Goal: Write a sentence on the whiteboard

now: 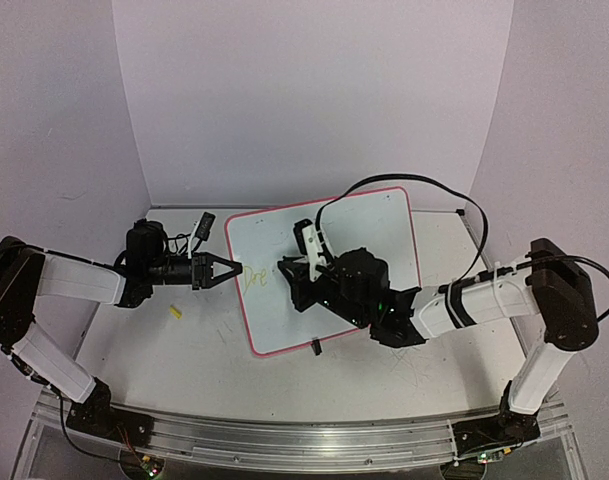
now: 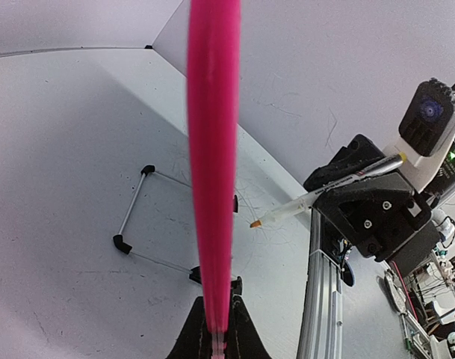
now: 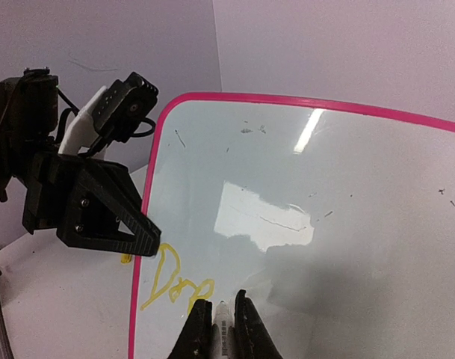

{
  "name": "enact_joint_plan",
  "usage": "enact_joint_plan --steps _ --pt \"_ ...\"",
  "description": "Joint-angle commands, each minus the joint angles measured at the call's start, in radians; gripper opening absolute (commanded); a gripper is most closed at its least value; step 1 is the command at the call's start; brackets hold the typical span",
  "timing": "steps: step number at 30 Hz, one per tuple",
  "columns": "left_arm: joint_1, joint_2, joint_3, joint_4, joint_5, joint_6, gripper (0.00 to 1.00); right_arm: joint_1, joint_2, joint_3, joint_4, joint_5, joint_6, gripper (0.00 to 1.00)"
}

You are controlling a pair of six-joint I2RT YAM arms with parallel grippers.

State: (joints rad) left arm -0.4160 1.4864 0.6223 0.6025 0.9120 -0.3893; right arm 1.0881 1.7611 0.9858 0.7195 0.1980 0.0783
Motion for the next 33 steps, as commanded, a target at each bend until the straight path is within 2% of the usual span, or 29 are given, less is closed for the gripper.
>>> enact_joint_plan --steps 1,17,33 --pt "-0.014 0.013 0.036 0.003 0.001 0.049 0.0 -0.02 0.012 0.031 0.028 -0.066 0.008 0.0" --pt "-0.014 0.016 0.036 0.003 0.004 0.051 0.0 -0.02 0.045 0.045 0.026 0.039 -0.002 0.0" --pt "-0.014 0.012 0.033 0.003 0.006 0.053 0.0 -0.019 0.071 0.071 0.018 0.011 -0.004 0.0"
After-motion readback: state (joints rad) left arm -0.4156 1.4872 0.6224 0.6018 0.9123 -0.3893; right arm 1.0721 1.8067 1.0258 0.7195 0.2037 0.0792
